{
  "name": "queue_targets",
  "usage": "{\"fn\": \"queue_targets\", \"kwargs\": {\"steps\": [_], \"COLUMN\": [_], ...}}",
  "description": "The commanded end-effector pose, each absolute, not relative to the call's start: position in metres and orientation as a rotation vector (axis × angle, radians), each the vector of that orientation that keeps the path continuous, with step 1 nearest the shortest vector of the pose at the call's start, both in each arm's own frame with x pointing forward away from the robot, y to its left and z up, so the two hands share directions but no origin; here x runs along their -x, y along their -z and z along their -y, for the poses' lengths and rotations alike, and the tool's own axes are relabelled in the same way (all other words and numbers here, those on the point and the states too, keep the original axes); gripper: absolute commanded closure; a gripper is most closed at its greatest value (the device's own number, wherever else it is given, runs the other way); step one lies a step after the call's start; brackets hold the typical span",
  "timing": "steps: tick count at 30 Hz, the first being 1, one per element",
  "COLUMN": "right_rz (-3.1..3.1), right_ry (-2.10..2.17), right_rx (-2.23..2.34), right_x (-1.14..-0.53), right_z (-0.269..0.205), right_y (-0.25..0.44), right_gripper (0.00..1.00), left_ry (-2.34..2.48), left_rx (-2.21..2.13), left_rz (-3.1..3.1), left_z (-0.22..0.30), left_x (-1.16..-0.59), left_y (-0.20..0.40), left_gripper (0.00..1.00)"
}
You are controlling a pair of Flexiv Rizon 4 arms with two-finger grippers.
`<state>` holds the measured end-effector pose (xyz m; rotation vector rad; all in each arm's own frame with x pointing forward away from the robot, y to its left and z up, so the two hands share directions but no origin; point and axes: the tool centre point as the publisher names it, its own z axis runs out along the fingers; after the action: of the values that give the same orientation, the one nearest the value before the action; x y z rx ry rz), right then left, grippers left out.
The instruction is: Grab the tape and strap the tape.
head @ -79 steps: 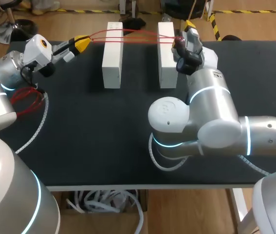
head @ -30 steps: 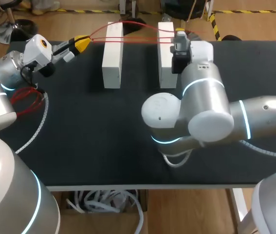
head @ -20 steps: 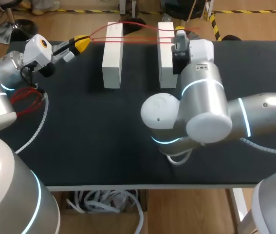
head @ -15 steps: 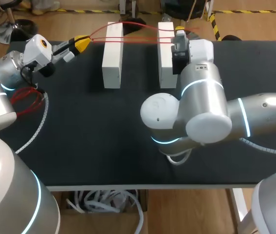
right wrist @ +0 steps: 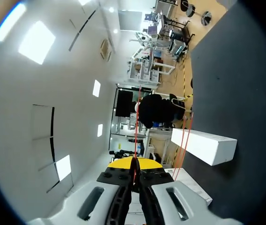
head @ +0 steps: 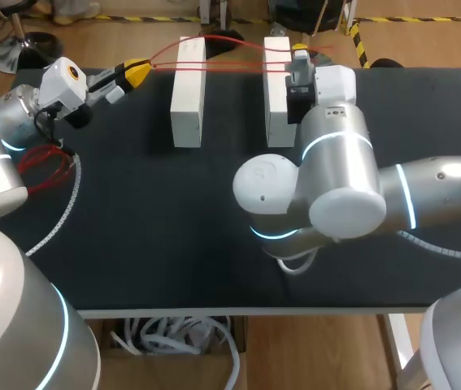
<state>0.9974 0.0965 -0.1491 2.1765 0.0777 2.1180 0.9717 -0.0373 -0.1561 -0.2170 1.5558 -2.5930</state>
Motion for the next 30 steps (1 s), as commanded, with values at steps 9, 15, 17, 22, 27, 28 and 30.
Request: {"fn": "queue_targets", "kwargs": {"steps": [9, 15, 17, 22, 27, 28, 30], "right_rz": [-0.082, -0.082, -0.082, -0.082, -0.082, -0.082, -0.082], "right_ry": [-2.113, -2.113, -2.113, -2.113, -2.113, -2.113, -2.113], "right_rx": [-2.182, -2.182, -2.182, -2.182, -2.182, -2.182, -2.182], "right_x": [-0.997, -0.997, -0.997, -0.997, -0.997, -0.997, -0.997], "right_z": [-0.095, -0.095, -0.095, -0.095, -0.095, -0.095, -0.095], "right_y": [0.147, 0.147, 0.147, 0.147, 0.147, 0.147, 0.147], "right_gripper": [1.0, 1.0, 1.0, 1.0, 1.0, 1.0, 1.0], "left_ry": [2.542, 2.382, 2.34, 2.204, 2.033, 1.988, 1.93], "left_rx": [0.172, 0.102, 0.091, 0.093, 0.128, 0.142, 0.139], "left_rz": [-1.684, -2.002, -2.081, -2.243, -2.364, -2.414, -2.443], "left_z": [0.034, 0.03, 0.032, 0.033, 0.034, 0.034, 0.035], "left_x": [-0.973, -0.973, -0.972, -0.969, -0.964, -0.964, -0.963], "left_y": [0.148, 0.132, 0.13, 0.126, 0.124, 0.124, 0.123], "left_gripper": [1.0, 1.0, 1.0, 1.0, 1.0, 1.0, 1.0]}}
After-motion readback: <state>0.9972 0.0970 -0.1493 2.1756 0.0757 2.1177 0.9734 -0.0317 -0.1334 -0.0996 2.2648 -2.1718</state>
